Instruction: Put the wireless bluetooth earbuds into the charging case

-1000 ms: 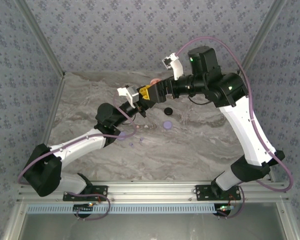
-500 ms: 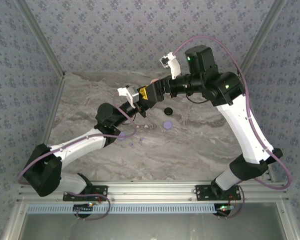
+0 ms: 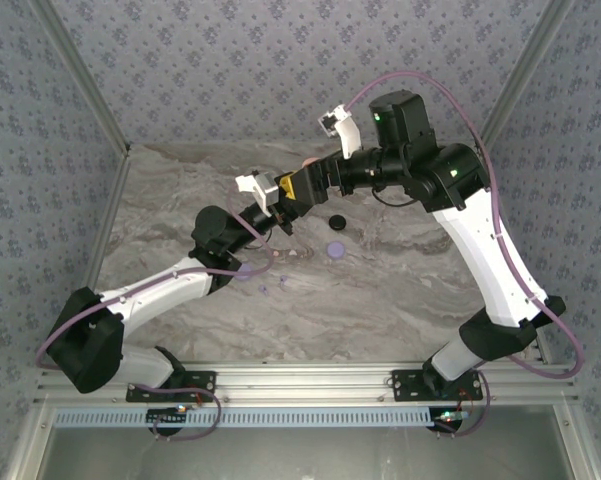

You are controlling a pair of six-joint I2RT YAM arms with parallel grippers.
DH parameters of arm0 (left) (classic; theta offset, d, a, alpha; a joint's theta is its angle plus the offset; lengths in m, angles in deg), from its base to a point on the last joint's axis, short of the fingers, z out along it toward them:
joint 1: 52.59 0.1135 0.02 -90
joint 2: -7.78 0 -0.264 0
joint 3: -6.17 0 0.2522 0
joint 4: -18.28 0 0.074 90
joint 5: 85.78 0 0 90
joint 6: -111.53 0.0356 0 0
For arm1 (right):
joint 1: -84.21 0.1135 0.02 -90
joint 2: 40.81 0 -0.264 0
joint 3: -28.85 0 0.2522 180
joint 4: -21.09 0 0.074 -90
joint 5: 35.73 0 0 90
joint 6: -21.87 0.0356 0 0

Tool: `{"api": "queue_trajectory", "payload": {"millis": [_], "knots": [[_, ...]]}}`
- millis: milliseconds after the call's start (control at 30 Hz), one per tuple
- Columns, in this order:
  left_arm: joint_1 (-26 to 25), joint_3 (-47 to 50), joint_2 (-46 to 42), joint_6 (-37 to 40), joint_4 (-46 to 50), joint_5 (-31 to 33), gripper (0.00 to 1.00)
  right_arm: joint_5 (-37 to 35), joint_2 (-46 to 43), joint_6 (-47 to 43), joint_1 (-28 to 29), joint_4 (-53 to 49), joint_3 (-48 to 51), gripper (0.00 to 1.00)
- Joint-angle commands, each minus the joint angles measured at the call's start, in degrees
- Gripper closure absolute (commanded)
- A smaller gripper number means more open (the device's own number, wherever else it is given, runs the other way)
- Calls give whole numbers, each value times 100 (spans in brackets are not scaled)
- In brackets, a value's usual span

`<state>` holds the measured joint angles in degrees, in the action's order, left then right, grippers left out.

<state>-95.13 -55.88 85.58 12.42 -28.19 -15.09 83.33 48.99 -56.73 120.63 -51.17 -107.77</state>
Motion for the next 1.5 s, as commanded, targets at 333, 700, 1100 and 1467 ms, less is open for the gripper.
{"api": "queue_trajectory", "payload": {"millis": [333,700,1100,1467], "knots": [[-50,-161,-58,46,-256,-4,100,-477,-200,-310,23,-46,-175,0],[23,877,-1205,489,863,796,100,425,-1417,454,-1156,1918,2647,0],[38,1712,-3449,1096,2864,1406,100,-255,-113,1276,-740,2903,4146,12],[46,1846,-4053,1213,3201,1494,100,-1943,2138,1279,456,2743,3379,35]]}}
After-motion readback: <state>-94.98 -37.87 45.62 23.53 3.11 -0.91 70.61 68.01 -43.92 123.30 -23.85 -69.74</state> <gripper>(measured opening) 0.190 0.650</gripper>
